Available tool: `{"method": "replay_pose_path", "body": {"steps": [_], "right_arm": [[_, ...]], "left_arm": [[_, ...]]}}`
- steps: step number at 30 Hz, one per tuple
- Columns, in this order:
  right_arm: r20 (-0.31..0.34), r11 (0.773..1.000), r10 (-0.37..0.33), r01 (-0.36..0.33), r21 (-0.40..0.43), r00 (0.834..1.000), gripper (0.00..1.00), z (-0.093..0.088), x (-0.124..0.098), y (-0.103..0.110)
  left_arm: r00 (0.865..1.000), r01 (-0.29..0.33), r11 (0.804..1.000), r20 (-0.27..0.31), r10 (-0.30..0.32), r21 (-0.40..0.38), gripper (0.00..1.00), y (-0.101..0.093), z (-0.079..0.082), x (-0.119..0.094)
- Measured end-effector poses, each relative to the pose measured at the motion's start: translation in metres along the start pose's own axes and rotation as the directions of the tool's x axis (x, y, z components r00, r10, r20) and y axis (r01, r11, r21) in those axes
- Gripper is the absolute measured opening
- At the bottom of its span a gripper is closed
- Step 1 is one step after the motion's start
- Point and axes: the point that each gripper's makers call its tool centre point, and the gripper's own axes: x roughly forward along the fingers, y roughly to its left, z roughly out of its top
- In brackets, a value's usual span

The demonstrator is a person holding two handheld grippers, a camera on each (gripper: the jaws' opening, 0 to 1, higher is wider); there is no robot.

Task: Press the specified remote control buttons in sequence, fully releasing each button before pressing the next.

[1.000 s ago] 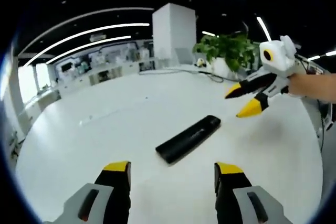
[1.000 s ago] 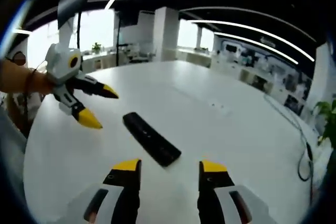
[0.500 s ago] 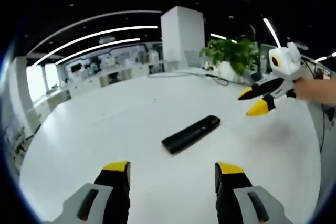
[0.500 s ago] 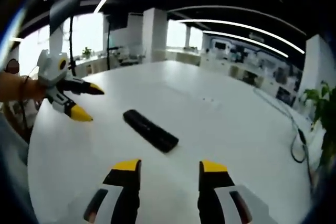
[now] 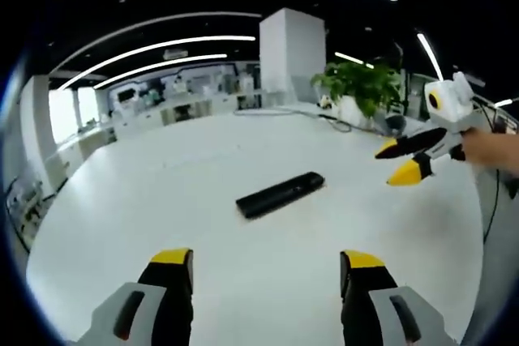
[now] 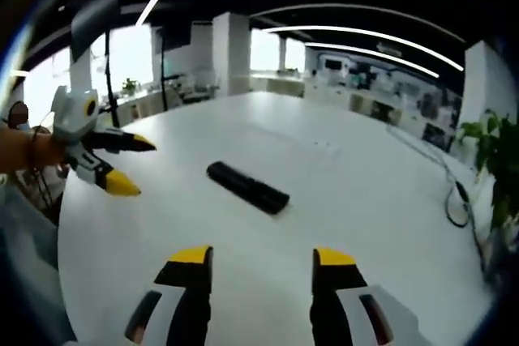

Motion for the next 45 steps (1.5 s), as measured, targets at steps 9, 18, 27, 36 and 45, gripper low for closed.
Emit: {"method": "replay_pose_path", "body": {"steps": [9,18,27,36,45], "right_arm": [[0.000,0.999,-0.006,0.006,0.035,1.000,0.47,-0.009,-0.020,0.011],[-0.012,0.999,-0.017,0.018,0.048,1.000,0.46,-0.014,-0.031,0.014],[0.003,1.000,-0.013,0.013,0.028,1.000,0.47,-0.006,-0.048,0.031],[0.045,1.000,0.005,-0.007,0.029,0.999,0.46,0.000,-0.070,0.053],[0.110,0.999,0.014,-0.019,0.042,0.994,0.46,0.012,-0.092,0.068]], "left_arm": [[0.999,-0.032,0.998,-0.009,0.032,-0.057,0.81,-0.005,-0.004,-0.026],[0.999,-0.054,0.995,0.001,0.054,-0.083,0.81,-0.008,-0.003,-0.040],[0.996,-0.078,0.992,0.029,0.082,-0.102,0.81,-0.010,0.006,-0.059],[0.996,-0.060,0.994,0.067,0.067,-0.096,0.83,-0.029,0.017,-0.081],[0.995,-0.026,0.997,0.092,0.033,-0.077,0.85,-0.057,0.024,-0.102]]}}
